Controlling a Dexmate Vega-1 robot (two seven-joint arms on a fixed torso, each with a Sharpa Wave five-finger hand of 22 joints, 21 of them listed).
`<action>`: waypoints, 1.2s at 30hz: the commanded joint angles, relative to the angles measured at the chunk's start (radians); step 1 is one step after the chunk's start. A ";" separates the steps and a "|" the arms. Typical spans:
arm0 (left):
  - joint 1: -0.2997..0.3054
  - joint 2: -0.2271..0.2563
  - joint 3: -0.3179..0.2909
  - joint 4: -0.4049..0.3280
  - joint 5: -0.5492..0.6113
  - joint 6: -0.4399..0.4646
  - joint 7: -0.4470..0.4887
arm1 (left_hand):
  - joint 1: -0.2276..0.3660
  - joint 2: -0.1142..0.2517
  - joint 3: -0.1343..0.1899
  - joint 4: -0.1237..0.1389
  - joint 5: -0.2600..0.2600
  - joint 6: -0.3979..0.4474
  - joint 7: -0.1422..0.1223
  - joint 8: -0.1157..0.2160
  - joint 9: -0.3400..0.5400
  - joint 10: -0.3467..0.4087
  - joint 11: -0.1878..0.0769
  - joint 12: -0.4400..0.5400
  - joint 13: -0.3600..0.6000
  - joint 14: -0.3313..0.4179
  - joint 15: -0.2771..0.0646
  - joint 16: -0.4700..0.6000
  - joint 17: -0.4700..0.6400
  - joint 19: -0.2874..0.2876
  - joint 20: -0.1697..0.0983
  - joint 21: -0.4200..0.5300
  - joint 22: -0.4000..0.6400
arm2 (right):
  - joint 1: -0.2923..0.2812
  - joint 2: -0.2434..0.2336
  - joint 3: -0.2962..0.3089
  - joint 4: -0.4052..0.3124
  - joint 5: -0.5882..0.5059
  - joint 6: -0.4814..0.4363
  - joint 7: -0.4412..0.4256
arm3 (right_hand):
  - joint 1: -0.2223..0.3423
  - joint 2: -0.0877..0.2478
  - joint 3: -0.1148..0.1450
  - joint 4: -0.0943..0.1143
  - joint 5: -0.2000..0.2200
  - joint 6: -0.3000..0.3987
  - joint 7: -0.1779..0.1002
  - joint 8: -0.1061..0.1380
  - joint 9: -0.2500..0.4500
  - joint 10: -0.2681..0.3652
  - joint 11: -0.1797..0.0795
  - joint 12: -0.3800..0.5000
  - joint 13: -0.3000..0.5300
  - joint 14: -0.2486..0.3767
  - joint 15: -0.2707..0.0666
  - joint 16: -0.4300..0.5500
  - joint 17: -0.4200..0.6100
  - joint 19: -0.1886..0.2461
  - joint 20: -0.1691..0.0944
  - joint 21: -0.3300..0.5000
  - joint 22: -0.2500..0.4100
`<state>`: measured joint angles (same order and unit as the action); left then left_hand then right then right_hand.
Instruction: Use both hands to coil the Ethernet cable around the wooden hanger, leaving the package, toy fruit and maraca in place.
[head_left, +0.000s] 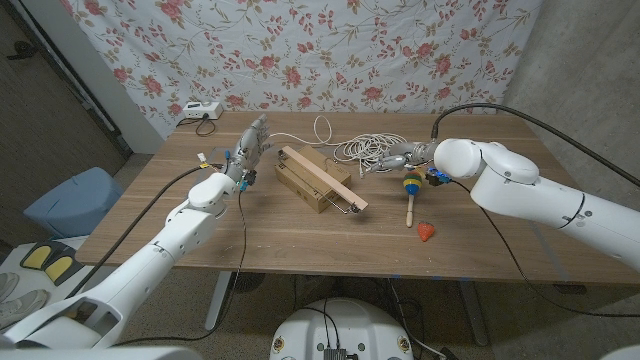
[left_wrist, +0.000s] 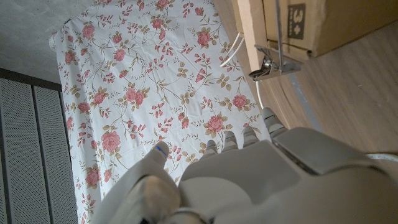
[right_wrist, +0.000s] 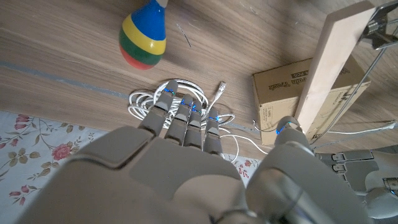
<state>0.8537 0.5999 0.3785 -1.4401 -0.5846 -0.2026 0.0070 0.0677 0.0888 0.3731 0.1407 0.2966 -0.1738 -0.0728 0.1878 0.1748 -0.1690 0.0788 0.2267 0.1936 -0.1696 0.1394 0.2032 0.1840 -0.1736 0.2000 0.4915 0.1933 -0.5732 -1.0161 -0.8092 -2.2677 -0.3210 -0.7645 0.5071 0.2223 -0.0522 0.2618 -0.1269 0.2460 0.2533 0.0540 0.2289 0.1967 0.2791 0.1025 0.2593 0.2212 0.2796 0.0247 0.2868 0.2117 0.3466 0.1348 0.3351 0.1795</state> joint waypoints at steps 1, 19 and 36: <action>0.010 -0.001 0.005 -0.020 0.004 0.005 0.014 | -0.003 0.003 -0.005 0.000 0.005 -0.123 -0.009 -0.002 0.001 -0.135 0.005 -0.001 0.002 -0.097 0.004 -0.004 0.002 -0.080 0.012 -0.005 0.002 | 0.040 0.009 -0.063 -0.034 -0.091 -0.047 0.105 | 0.010 -0.005 -0.005 -0.003 0.011 0.023 0.003 0.009 0.003 0.029 -0.001 0.014 0.008 0.033 -0.009 0.015 0.006 0.032 0.001 0.010 0.004; -0.006 -0.003 0.014 -0.020 0.013 0.017 0.012 | -0.004 0.003 -0.010 0.000 0.007 -0.125 -0.009 -0.003 0.001 -0.138 0.001 -0.006 0.002 -0.097 0.003 -0.007 0.002 -0.078 0.012 -0.011 0.003 | 0.060 0.077 -0.143 -0.010 -0.239 -0.049 0.184 | 0.020 -0.003 -0.007 -0.004 0.020 0.022 0.003 0.005 0.004 0.020 -0.004 0.007 0.013 0.041 -0.013 0.017 0.011 0.044 0.019 0.008 0.005; -0.003 0.001 -0.002 0.001 0.003 -0.013 -0.002 | -0.004 0.004 -0.014 0.000 0.010 -0.124 -0.008 -0.003 0.001 -0.134 0.005 -0.006 0.002 -0.095 0.001 -0.007 0.002 -0.076 0.012 -0.016 0.004 | 0.112 0.195 -0.223 0.059 -0.388 -0.055 0.305 | 0.014 -0.002 -0.014 0.003 0.023 0.020 0.004 0.001 0.005 0.019 -0.001 0.004 0.016 0.050 -0.018 0.022 0.016 0.056 0.025 0.008 0.006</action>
<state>0.8468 0.5975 0.3871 -1.4504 -0.5726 -0.1959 0.0153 0.0676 0.0888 0.3649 0.1407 0.2965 -0.1715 -0.0751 0.1878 0.1746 -0.1690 0.0787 0.2219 0.1933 -0.1696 0.1394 0.1936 0.1838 -0.1736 0.1999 0.4762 0.1930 -0.4982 -0.9000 -0.9696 -2.2526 -0.5998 -0.8042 0.7318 0.2384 -0.0546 0.2511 -0.1243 0.2632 0.2715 0.0551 0.2300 0.1978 0.2967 0.1015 0.2663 0.2350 0.3215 0.0068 0.3016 0.2246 0.3933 0.1555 0.3407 0.1804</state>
